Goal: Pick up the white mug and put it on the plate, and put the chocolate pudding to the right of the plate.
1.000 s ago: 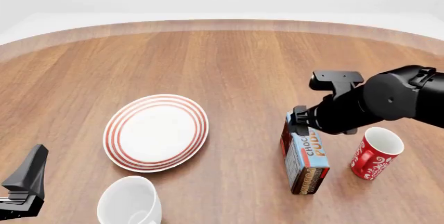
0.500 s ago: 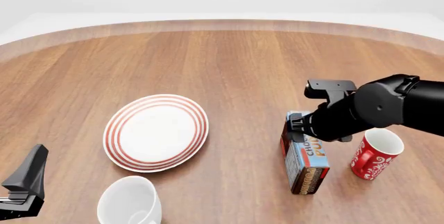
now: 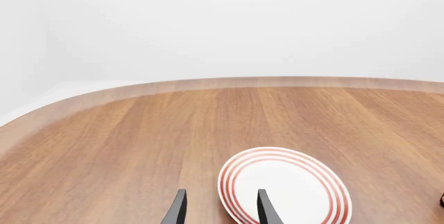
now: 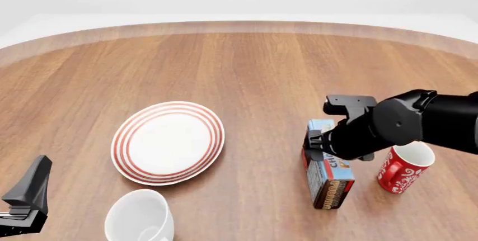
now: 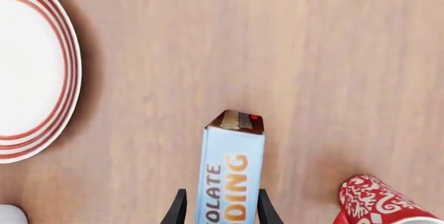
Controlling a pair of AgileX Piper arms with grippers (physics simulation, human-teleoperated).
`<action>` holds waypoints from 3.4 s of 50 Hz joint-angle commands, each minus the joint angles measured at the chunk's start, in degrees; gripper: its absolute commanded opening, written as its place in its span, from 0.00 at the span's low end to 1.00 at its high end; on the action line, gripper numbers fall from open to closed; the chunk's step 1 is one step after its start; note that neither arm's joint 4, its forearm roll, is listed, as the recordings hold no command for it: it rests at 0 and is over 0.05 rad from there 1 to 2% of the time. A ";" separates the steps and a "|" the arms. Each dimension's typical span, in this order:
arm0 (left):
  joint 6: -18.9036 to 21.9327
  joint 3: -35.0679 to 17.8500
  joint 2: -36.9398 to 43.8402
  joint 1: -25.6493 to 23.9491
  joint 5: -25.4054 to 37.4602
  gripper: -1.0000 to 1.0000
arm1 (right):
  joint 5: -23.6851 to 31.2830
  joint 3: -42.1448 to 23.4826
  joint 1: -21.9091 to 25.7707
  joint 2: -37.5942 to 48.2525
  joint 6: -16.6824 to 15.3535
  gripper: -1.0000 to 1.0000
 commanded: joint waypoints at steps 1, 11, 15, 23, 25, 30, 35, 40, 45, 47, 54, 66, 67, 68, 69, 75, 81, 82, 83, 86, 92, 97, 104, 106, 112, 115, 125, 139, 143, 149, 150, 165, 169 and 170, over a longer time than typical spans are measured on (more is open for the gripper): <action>0.00 0.00 0.00 0.00 0.00 1.00 | -0.77 0.71 0.37 1.02 0.47 1.00; 0.00 0.00 0.00 0.00 0.00 1.00 | -1.24 0.92 -0.17 1.43 0.30 0.00; 0.00 0.00 0.00 0.00 0.00 1.00 | -1.11 1.01 -1.11 0.78 -0.63 0.00; 0.00 0.00 0.00 0.00 0.00 1.00 | -0.23 0.50 -1.49 -0.77 -1.30 0.00; 0.00 0.00 0.00 0.00 0.00 1.00 | -0.27 0.60 -1.51 -1.01 -1.40 0.00; 0.00 0.00 0.00 0.00 0.00 1.00 | 0.12 0.10 -0.89 -1.57 -0.90 0.00; 0.00 0.00 0.00 0.00 0.00 1.00 | 0.51 -0.40 -0.55 -2.28 -0.47 0.00; 0.00 0.00 0.00 0.00 0.00 1.00 | 0.89 -1.02 0.17 -2.59 0.43 0.00; 0.00 0.00 0.00 0.00 0.00 1.00 | 1.56 -1.89 0.84 -3.11 0.57 0.00; 0.00 0.00 0.00 0.00 0.00 1.00 | 1.76 -2.16 0.98 -3.37 0.66 0.00; 0.00 0.00 0.00 0.00 0.00 1.00 | 2.44 -3.63 1.62 -4.13 1.33 0.00; 0.00 0.00 0.00 0.00 0.00 1.00 | 2.85 -6.00 2.84 -4.63 3.57 0.00; 0.00 0.00 0.00 0.00 0.00 1.00 | 2.89 -6.26 2.89 -4.57 3.26 0.00; 0.00 0.00 0.00 0.00 0.00 1.00 | 2.89 -6.26 2.89 -4.57 3.26 0.00; 0.00 0.00 0.00 0.00 0.00 1.00 | 3.03 -6.84 3.15 -4.37 3.62 0.00; 0.00 0.00 0.00 0.00 0.00 1.00 | 3.47 -8.83 3.68 -3.92 3.74 0.00; 0.00 0.00 0.00 0.00 0.00 1.00 | 3.47 -10.36 3.77 -3.43 3.37 0.00; 0.00 0.00 0.00 0.00 0.00 1.00 | 3.41 -10.51 3.85 -3.29 3.11 0.00; 0.00 0.00 0.00 0.00 0.00 1.00 | 3.31 -10.75 3.96 -3.10 2.99 0.00; 0.00 0.00 0.00 0.00 0.00 1.00 | 3.18 -11.01 4.13 -2.84 3.32 0.00; 0.00 0.00 0.00 0.00 0.00 1.00 | 2.99 -12.85 4.82 -1.70 2.95 0.00; 0.00 0.00 0.00 0.00 0.00 1.00 | 2.69 -13.47 5.40 -0.80 3.19 0.00; 0.00 0.00 0.00 0.00 0.00 1.00 | 2.03 -14.09 6.08 0.52 3.76 0.00; 0.00 0.00 0.00 0.00 0.00 1.00 | 1.89 -14.31 6.24 1.06 3.78 0.00; 0.00 0.00 0.00 0.00 0.00 1.00 | 1.68 -15.14 6.23 2.37 3.68 0.00; 0.00 0.00 0.00 0.00 0.00 1.00 | 1.22 -15.12 6.32 3.06 4.03 0.00; 0.00 0.00 0.00 0.00 0.00 1.00 | 0.09 -15.96 7.22 5.41 4.43 0.00; 0.00 0.00 0.00 0.00 0.00 1.00 | -1.85 -16.70 6.50 8.70 4.22 0.00; 0.00 0.00 0.00 0.00 0.00 1.00 | -2.69 -16.94 5.78 9.98 3.86 0.00; 0.00 0.00 0.00 0.00 0.00 1.00 | -3.13 -18.00 5.65 11.67 3.51 0.00; 0.00 0.00 0.00 0.00 0.00 1.00 | -3.13 -18.01 5.65 11.67 3.51 0.00; 0.00 0.00 0.00 0.00 0.00 1.00 | -4.03 -19.71 6.35 15.27 3.71 0.00; 0.00 0.00 0.00 0.00 0.00 1.00 | -4.33 -19.66 6.30 15.99 3.89 0.00; 0.00 0.00 0.00 0.00 0.00 1.00 | -4.36 -19.68 6.61 16.20 4.02 0.00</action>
